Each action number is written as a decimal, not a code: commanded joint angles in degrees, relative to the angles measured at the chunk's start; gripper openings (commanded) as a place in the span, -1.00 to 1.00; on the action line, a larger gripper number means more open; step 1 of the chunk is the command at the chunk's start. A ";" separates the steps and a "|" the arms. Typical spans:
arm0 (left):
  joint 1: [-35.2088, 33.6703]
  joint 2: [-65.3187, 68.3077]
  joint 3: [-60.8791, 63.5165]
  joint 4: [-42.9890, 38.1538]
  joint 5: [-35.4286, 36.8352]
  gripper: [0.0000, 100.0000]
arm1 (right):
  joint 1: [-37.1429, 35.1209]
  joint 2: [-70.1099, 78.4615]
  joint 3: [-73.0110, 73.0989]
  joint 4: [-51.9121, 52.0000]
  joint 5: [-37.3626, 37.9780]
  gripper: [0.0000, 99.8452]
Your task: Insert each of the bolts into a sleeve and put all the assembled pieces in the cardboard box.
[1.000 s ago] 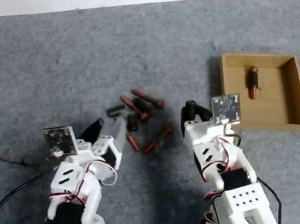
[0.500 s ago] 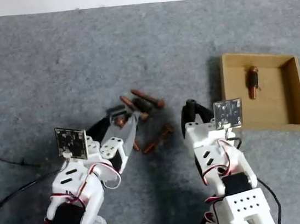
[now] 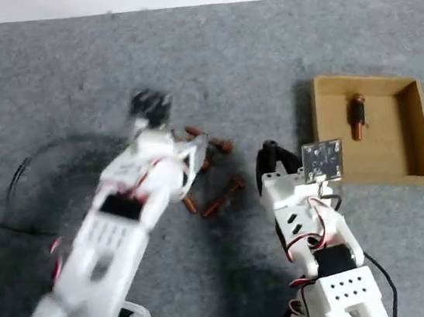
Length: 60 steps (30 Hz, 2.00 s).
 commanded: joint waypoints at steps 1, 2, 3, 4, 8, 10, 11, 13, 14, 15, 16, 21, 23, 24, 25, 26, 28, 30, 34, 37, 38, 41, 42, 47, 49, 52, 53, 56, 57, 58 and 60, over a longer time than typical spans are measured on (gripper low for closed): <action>0.57 17.01 -14.29 1.41 -3.43 -0.61 | 2.24 -1.19 -0.57 -1.98 0.44 -0.99; 0.48 20.97 -17.27 2.29 -4.13 -0.61 | 2.95 -1.19 -0.66 -1.98 0.35 -0.99; 0.48 24.40 -20.35 3.34 -4.75 -0.61 | 3.38 -1.19 -0.66 -1.98 0.35 -0.99; 0.48 27.82 -23.60 5.01 -5.45 -0.61 | 3.65 -1.27 -0.66 -1.98 0.35 -0.99; 0.48 38.81 -37.58 15.30 -13.54 -0.61 | 3.74 -1.27 -0.66 -1.98 0.35 -0.99; 0.48 42.59 -44.44 22.33 -22.07 -0.61 | 3.74 -1.27 -0.66 -1.98 0.35 -0.99; 0.48 44.00 -46.99 25.41 -27.60 -0.61 | 3.74 -1.27 -0.66 -1.98 0.35 -0.99; 1.19 46.81 -51.03 30.51 -40.18 -0.61 | 3.74 -1.27 -0.66 -1.98 0.35 -0.99; 1.89 47.96 -52.44 31.74 -44.40 -0.61 | 3.74 -1.27 -0.66 -1.98 0.35 -0.99; 2.59 49.10 -53.41 32.62 -47.82 -0.61 | 3.74 -1.27 -0.66 -1.98 0.35 -0.99; 2.95 50.15 -54.46 33.23 -51.16 -0.61 | 3.74 -1.27 -0.66 -1.98 0.35 -0.99; 3.30 56.75 -60.88 40.53 -65.49 -0.61 | 3.74 -1.27 -0.66 -1.98 0.35 -0.99; 4.09 60.18 -64.40 45.36 -69.10 -0.61 | 3.56 -1.27 -0.66 -1.98 0.35 -0.99; 4.44 62.02 -66.77 46.33 -69.10 -0.61 | 3.56 -1.27 -0.66 -1.98 0.35 -0.99; 4.70 63.69 -69.14 47.12 -69.10 -0.61 | 3.56 -1.27 -0.66 -1.98 0.35 -0.99; 4.79 65.36 -71.78 47.82 -69.10 -0.61 | 3.56 -1.27 -0.66 -1.98 0.35 -0.99; 4.79 68.35 -76.97 49.23 -69.10 -0.61 | 3.56 -1.27 -0.66 -1.98 0.35 -0.99; 4.79 70.99 -81.80 51.16 -69.10 -0.61 | 3.56 -1.27 -0.57 -1.98 0.35 -0.99; 4.88 75.30 -90.95 55.82 -69.10 -0.61 | 3.47 -1.10 -0.57 -1.98 0.35 -0.99; 4.88 76.97 -96.92 58.90 -69.27 -0.61 | 3.47 -1.10 -0.57 -1.98 0.35 -0.99; 4.88 77.32 -98.77 60.13 -69.36 -0.61 | 3.47 -1.10 -0.57 -1.98 0.35 -0.99; 5.41 77.76 -103.34 64.00 -70.07 -0.61 | 3.47 -1.10 -0.48 -1.98 0.35 -0.99; 5.76 77.76 -104.22 65.14 -71.21 -0.61 | 3.47 -1.10 -0.31 -1.98 0.35 -0.99; 7.52 77.93 -105.27 65.32 -74.81 -0.61 | 3.47 -1.27 0.84 -2.15 0.44 -0.99; 7.60 78.37 -104.66 63.65 -74.99 -0.61 | 3.47 -1.27 0.84 -2.24 0.44 -0.99; 7.60 81.10 -104.66 61.98 -75.08 -0.61 | 3.47 -1.27 0.92 -2.24 0.53 -0.99; 7.60 82.33 -104.66 61.01 -75.69 -0.61 | 3.47 -1.27 0.92 -2.24 0.53 -0.99; 8.04 85.67 -104.66 58.99 -77.27 -0.61 | 3.47 -1.27 0.84 -2.24 0.53 -0.99; 8.04 86.55 -104.75 58.73 -77.36 -0.61 | 3.47 -1.27 0.84 -2.24 0.53 -0.99; 8.13 87.25 -104.75 58.73 -77.36 -0.61 | 3.47 -1.27 0.84 -2.24 0.53 -0.99; 8.04 88.22 -105.63 58.73 -77.36 -0.61 | 3.47 -1.27 0.84 -2.24 0.53 -0.99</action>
